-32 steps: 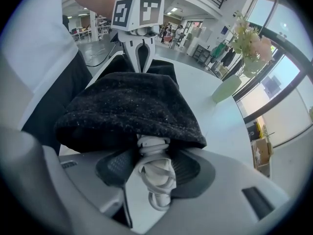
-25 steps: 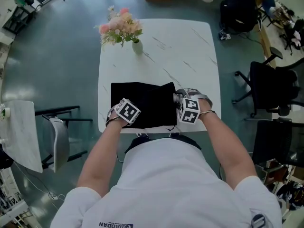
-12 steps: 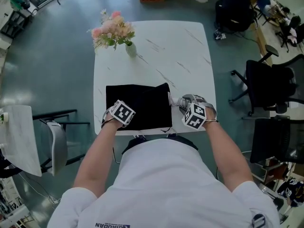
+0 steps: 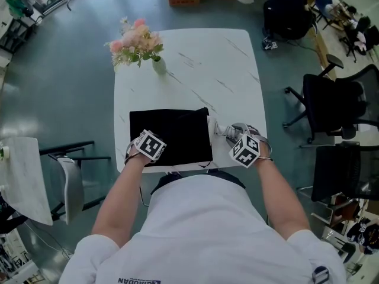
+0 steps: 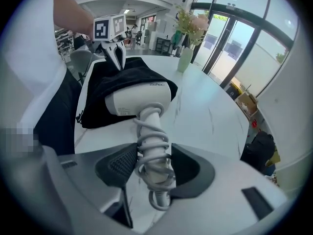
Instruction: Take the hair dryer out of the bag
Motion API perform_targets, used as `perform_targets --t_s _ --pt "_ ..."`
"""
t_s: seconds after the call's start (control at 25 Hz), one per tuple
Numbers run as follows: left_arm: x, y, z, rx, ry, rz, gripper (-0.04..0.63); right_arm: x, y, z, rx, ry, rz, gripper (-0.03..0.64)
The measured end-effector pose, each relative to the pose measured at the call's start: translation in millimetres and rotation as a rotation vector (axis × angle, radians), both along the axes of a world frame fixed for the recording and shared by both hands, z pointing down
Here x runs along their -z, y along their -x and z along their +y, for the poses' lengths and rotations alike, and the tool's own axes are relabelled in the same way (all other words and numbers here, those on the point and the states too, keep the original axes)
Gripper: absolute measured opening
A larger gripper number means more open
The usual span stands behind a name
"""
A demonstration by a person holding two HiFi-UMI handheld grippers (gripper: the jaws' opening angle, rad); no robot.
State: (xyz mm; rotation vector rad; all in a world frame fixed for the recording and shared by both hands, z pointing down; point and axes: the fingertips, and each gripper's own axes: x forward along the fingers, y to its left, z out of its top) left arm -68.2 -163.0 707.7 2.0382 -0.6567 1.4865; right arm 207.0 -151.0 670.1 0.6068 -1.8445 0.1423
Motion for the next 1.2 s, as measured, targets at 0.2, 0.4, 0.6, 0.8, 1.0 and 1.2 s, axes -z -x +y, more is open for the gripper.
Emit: perform_targets --t_s 0.2,0.4,0.6,0.8,1.0,1.2 --pt "-1.9 0.3 -1.4 -0.009 0.000 0.004 0.037 -0.2 -13.6 1.7 -0.053 0.006 -0.002 0.230" --pt "1.3 -2.1 -1.9 -0.019 -0.001 0.011 0.037 2.0 -36.0 4.2 -0.146 0.011 -0.012 0.229" --pt "3.1 -0.4 -1.1 -0.022 0.003 0.009 0.037 1.0 -54.7 9.2 -0.241 0.007 -0.010 0.229" --pt "1.8 -2.2 -1.0 -0.044 0.005 0.014 0.037 1.5 -66.1 17.3 -0.302 -0.003 -0.008 0.229" --pt "4.1 -2.3 0.0 -0.061 0.012 0.020 0.037 0.8 -77.3 26.2 -0.344 -0.003 0.004 0.229" --pt "1.8 -1.4 1.9 -0.072 0.022 0.025 0.037 -1.5 -85.5 32.4 -0.352 0.003 0.032 0.233"
